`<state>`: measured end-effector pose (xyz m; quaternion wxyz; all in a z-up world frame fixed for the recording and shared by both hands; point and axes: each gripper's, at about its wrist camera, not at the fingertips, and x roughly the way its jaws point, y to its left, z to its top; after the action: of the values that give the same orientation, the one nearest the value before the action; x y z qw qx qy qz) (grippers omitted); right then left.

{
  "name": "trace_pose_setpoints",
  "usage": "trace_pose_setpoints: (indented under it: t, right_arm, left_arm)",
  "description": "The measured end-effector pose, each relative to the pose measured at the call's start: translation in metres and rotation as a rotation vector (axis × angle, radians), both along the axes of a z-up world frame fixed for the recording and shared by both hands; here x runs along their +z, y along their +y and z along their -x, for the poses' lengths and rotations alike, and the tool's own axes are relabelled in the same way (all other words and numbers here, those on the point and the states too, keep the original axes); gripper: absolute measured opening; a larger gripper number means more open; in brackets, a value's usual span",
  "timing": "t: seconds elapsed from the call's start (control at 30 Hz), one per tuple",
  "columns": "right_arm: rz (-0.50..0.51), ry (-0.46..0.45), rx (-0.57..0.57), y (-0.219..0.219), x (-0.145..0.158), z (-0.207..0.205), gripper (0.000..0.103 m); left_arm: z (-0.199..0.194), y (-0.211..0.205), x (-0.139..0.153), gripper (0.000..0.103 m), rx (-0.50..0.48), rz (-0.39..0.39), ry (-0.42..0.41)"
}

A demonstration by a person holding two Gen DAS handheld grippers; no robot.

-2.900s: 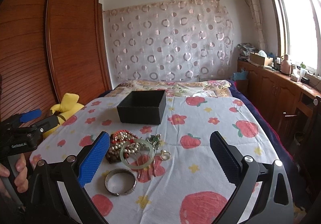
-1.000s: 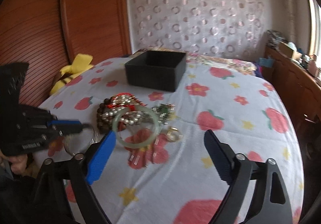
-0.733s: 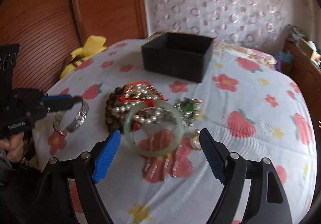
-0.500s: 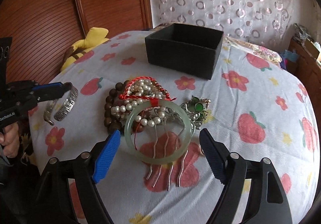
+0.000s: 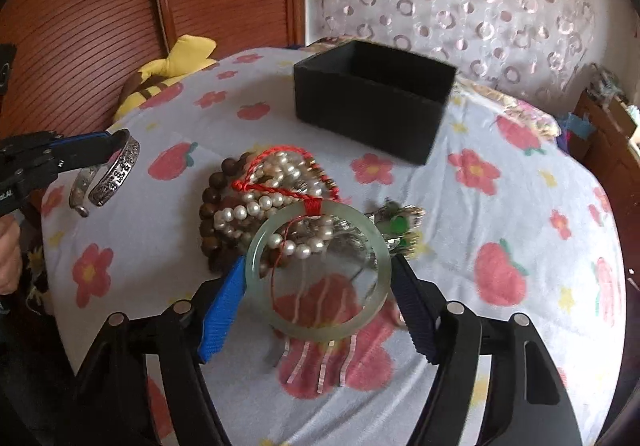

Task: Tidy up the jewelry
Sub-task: 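Carry the silver bangle into the black box with left gripper while right gripper carries jade bangle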

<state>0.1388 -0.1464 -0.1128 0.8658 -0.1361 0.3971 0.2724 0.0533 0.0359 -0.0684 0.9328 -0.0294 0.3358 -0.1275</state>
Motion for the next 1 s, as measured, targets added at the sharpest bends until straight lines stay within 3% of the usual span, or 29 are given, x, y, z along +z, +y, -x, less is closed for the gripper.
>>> trace_pose_setpoints:
  t: [0.6,1.0]
  right_arm:
    - [-0.067,-0.123,-0.042,-0.031,0.049,-0.021,0.075]
    - [-0.091,-0.146,-0.089,-0.042,0.069,-0.061,0.075]
  left_arm:
    - [-0.074,-0.02,0.021,0.005,-0.027,-0.002,-0.03]
    - [-0.137,-0.035,0.044,0.005,-0.001,-0.106,-0.07]
